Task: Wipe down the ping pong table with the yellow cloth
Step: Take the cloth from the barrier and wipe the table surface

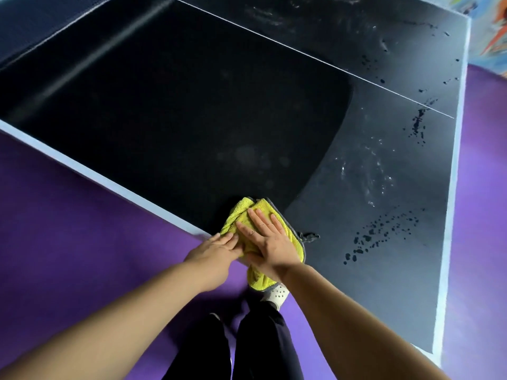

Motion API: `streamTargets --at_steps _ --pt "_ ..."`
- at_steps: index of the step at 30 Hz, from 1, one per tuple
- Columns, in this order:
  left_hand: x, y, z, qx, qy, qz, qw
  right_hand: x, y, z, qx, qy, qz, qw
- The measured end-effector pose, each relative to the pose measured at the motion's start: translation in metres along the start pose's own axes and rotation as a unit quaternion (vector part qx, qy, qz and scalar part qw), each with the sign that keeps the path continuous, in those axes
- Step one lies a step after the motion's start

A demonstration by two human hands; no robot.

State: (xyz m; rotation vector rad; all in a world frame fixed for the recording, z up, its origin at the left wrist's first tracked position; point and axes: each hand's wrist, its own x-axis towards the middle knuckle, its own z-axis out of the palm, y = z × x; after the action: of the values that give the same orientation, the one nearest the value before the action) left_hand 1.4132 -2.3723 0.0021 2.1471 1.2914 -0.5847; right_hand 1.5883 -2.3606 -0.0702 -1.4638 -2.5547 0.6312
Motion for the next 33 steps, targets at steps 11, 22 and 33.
streamTargets --at_steps 11,22,33 --pt "0.128 0.056 -0.079 0.074 0.027 0.022 0.997 0.037 0.149 -0.069 -0.073 -0.018 -0.002 0.997" --pt "0.302 0.085 -0.195 0.050 0.071 0.020 0.996 0.136 0.319 -0.154 -0.085 -0.003 0.024 0.996" --pt "0.444 0.081 -0.293 0.048 0.105 -0.013 0.993 0.246 0.439 -0.210 -0.080 0.026 0.051 0.995"
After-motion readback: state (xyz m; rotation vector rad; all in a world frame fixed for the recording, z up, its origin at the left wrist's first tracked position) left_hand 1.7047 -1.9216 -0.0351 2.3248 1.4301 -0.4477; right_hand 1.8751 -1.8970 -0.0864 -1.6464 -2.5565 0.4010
